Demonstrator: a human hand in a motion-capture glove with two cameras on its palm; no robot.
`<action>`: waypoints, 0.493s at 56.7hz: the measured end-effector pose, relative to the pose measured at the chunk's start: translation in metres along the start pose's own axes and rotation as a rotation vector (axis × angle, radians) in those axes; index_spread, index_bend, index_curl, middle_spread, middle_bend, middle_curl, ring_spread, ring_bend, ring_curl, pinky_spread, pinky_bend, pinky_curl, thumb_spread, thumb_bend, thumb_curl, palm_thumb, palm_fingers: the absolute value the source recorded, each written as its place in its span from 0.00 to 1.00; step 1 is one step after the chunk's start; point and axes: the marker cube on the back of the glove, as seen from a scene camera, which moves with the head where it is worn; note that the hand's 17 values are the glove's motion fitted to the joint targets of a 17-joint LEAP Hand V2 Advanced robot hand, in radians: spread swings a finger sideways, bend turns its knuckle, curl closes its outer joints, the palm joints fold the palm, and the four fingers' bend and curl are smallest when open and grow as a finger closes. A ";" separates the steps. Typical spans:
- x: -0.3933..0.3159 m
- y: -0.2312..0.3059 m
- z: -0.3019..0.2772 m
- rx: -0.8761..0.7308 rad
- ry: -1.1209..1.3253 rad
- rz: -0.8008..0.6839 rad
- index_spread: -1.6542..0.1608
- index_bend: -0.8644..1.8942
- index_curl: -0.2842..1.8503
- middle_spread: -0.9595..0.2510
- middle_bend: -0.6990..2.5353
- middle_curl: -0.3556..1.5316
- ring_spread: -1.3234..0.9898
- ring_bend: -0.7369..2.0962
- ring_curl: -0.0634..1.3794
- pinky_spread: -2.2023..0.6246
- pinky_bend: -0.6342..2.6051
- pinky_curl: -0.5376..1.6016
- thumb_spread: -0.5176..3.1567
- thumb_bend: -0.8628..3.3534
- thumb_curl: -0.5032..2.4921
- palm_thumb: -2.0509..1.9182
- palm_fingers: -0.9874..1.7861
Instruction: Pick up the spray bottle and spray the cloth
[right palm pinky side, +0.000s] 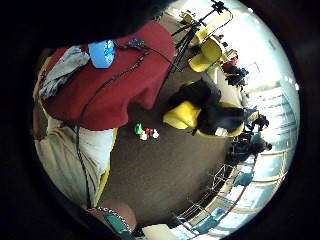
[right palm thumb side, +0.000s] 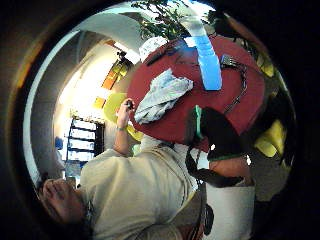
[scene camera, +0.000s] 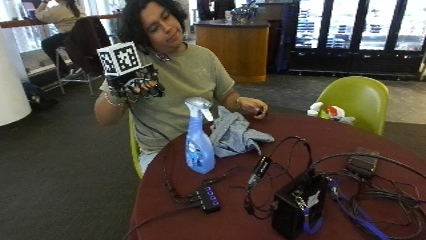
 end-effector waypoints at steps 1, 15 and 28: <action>0.000 0.000 0.000 0.000 -0.002 0.000 0.80 0.41 0.17 0.79 0.28 0.22 0.56 0.36 0.09 0.81 0.30 0.28 0.25 0.28 0.20 0.63 0.53; 0.001 -0.006 0.025 0.033 -0.194 0.018 0.71 0.38 0.24 0.78 0.27 0.28 0.55 0.36 0.17 0.85 0.30 0.35 0.42 0.28 0.25 0.65 0.52; -0.006 -0.018 0.051 0.205 -0.460 0.081 0.70 0.36 0.24 0.79 0.27 0.30 0.54 0.40 0.22 0.86 0.32 0.38 0.45 0.27 0.27 0.68 0.55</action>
